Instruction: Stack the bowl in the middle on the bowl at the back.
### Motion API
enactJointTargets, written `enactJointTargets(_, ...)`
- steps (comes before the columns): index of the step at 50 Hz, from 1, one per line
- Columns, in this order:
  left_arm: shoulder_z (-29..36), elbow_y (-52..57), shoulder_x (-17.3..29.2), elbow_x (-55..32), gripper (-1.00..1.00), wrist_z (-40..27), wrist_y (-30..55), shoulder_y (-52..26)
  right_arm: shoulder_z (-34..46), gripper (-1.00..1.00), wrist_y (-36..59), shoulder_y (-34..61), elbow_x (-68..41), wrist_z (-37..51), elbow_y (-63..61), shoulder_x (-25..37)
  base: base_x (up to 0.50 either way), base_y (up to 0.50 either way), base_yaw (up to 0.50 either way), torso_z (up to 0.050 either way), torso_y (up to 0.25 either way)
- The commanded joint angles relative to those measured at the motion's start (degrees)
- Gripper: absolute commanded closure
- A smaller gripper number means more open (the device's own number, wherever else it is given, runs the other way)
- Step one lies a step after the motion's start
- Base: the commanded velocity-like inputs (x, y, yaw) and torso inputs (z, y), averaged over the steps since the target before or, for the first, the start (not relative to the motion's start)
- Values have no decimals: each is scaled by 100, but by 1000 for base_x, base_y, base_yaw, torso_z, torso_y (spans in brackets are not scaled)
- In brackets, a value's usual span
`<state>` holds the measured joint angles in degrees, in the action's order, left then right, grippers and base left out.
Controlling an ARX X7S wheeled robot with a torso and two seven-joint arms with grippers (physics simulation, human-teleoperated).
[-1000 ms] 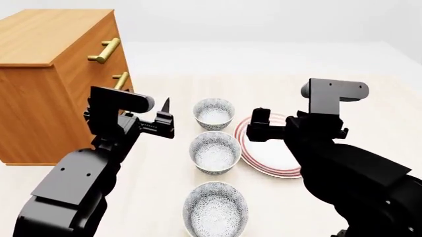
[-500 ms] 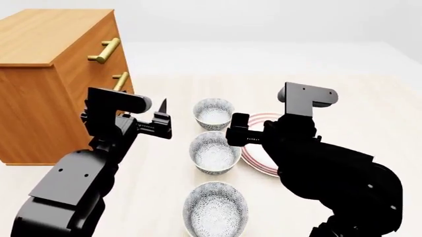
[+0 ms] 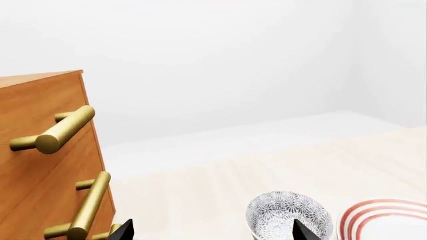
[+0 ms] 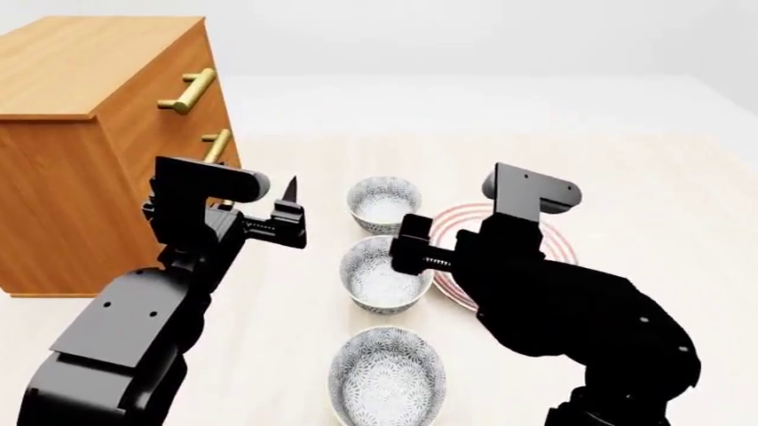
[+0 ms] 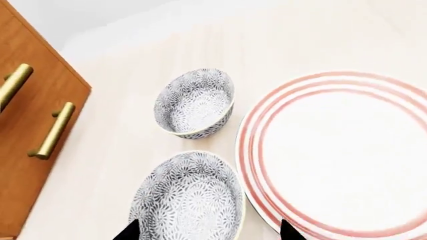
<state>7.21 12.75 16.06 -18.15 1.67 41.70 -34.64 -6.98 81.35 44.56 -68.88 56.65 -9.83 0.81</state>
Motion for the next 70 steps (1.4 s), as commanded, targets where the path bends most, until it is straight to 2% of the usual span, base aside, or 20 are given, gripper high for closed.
enactJointTargets(1, 12, -40, 12, -26, -100, 1, -50, 0, 93, -100, -319, -149, -668, 588, 297, 11, 0, 0, 0, 0, 0)
enactJointTargets(14, 23, -90, 25, -55, -100, -2, -88, 9, 392, -100, -660, -269, -991, 807, 394, 111, 0, 0, 0, 0, 0)
enactJointTargets(57, 47, -351, 71, -114, -100, -23, -270, -51, 1033, -100, -1530, -337, -784, 328, 1148, 324, 0, 0, 0, 0, 0)
enactJointTargets(70, 67, -520, 120, -82, -100, -14, -364, -128, 1299, -100, -1863, -133, -518, -63, 1597, 340, 0, 0, 0, 0, 0)
